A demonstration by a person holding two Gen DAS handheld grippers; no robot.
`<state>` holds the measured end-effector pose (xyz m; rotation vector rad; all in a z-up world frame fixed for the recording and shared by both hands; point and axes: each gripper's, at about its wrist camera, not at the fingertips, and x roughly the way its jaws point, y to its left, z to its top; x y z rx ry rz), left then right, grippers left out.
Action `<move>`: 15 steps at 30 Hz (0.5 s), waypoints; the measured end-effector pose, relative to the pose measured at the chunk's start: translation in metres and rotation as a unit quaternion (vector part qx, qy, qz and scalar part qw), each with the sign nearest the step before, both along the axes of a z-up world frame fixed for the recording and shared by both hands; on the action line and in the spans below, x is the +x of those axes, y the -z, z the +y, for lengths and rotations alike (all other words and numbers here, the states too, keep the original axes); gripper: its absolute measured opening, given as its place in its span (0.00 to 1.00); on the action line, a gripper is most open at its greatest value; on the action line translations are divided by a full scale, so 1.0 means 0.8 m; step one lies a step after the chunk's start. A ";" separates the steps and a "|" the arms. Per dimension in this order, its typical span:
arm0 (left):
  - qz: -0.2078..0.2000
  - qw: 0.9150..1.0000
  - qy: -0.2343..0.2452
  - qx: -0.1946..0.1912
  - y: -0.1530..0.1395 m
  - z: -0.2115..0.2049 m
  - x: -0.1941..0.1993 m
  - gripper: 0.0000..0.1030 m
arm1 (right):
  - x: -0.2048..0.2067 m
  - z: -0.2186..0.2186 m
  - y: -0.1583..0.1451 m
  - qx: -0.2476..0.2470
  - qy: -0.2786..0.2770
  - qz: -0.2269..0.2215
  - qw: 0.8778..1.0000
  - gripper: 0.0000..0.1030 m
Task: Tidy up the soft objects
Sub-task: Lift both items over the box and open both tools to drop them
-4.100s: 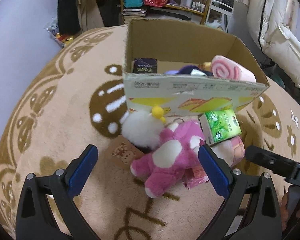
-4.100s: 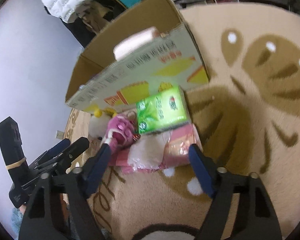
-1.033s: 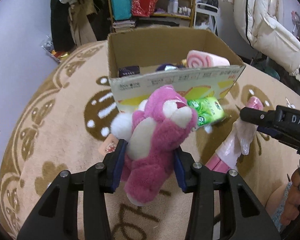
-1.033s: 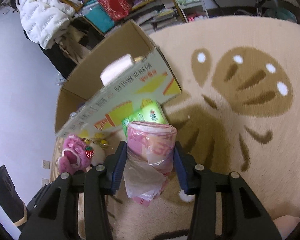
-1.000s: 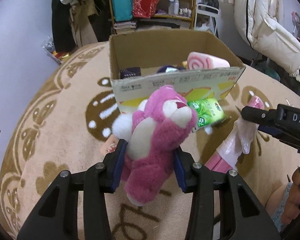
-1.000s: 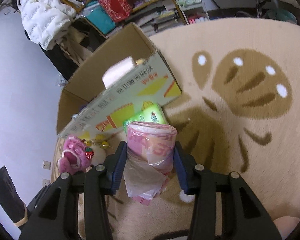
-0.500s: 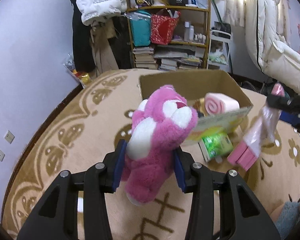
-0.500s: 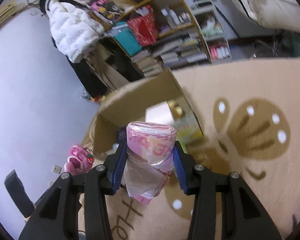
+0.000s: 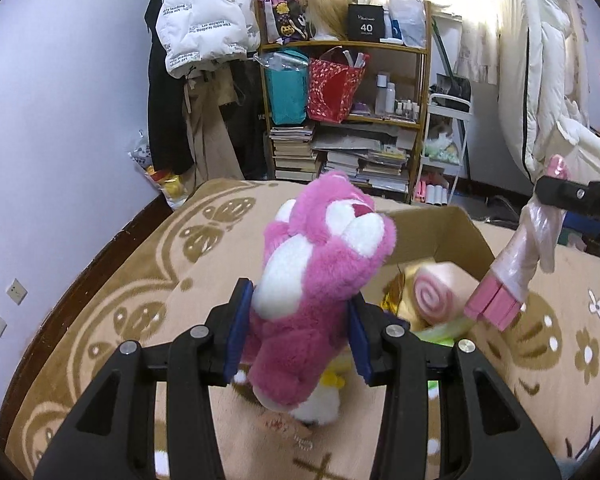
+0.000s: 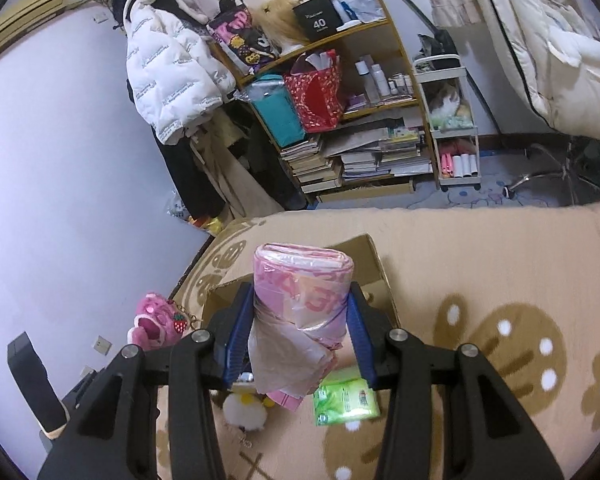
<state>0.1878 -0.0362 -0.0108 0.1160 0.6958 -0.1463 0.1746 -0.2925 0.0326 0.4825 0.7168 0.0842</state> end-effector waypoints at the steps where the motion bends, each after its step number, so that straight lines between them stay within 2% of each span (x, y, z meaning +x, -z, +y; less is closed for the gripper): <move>1: -0.001 1.000 -0.004 0.007 0.000 -0.003 0.004 0.42 | 0.007 0.003 0.000 -0.003 -0.004 0.002 1.000 0.47; 3: -0.006 1.000 -0.011 0.018 0.000 -0.007 0.013 0.42 | 0.015 0.009 -0.001 -0.014 -0.003 0.001 1.000 0.47; 5: -0.007 1.000 -0.009 0.003 -0.001 -0.007 0.022 0.42 | 0.023 0.019 -0.002 -0.030 -0.006 0.000 1.000 0.47; 15: 0.026 0.999 -0.012 -0.019 0.031 -0.014 0.048 0.42 | 0.057 0.027 0.015 -0.014 -0.010 0.015 1.000 0.47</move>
